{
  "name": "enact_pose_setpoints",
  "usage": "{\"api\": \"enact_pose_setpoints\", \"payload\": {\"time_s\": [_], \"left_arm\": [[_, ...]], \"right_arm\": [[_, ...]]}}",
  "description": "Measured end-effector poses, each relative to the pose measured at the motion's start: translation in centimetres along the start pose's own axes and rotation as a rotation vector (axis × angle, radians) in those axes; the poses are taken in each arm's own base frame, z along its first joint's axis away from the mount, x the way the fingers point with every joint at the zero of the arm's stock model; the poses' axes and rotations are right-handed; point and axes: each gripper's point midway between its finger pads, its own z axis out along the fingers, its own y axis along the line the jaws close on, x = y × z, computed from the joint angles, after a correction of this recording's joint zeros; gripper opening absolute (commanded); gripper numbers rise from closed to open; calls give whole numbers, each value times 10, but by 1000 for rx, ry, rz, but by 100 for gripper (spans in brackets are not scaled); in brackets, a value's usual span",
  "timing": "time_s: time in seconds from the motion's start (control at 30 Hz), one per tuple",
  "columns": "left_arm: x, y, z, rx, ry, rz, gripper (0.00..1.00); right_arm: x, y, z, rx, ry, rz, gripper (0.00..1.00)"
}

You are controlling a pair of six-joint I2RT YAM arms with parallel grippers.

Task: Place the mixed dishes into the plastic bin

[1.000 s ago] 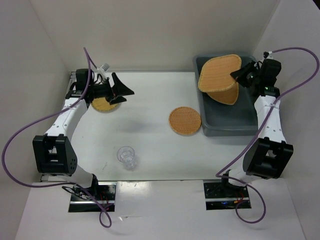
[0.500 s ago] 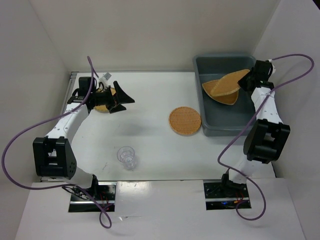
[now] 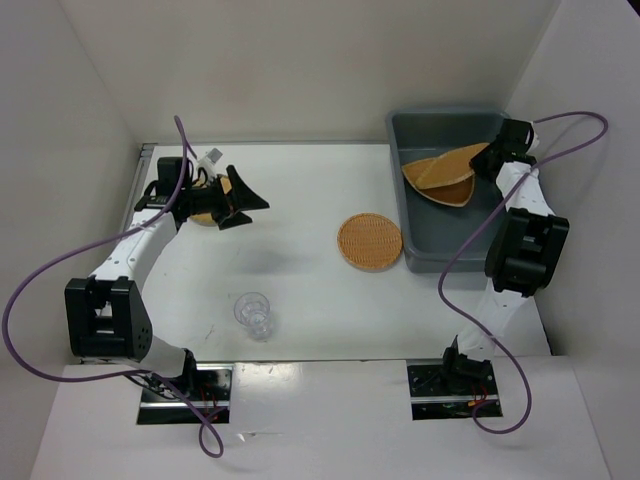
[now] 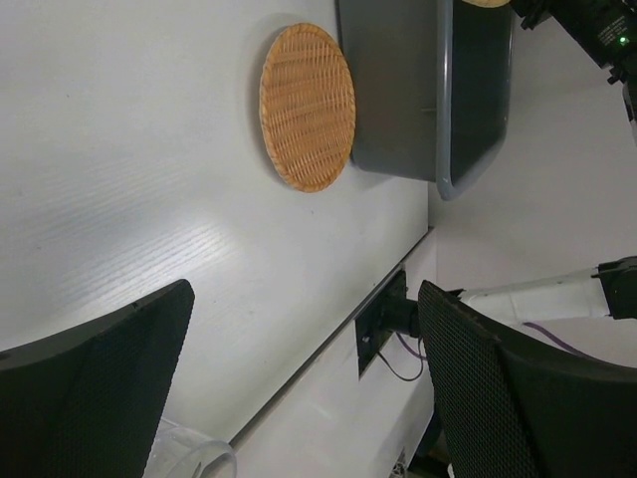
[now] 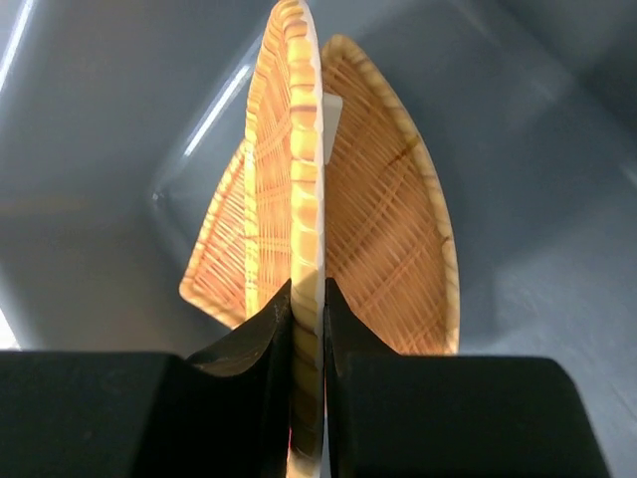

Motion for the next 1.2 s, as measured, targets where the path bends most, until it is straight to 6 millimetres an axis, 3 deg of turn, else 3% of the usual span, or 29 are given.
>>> {"api": "enact_pose_setpoints", "payload": {"time_s": [0.1, 0.13, 0.17, 0.47, 0.83, 1.2], "left_arm": [[-1, 1, 0, -1, -4, 3, 100], [0, 2, 1, -4, -5, 2, 100], [1, 3, 1, -6, -4, 0, 100], [8, 17, 4, -39, 1, -26, 100], [6, 18, 5, -42, -9, -18, 100], [11, 25, 7, -52, -5, -28, 100]], "right_arm": [[3, 3, 8, -19, 13, 11, 15], [4, 3, 10, -21, 19, 15, 25], [5, 3, 10, -21, 22, 20, 28], [10, -4, 10, 9, 39, 14, 46], [22, -20, 8, 74, 80, -6, 53], [31, -40, 7, 159, 105, -37, 53]]}}
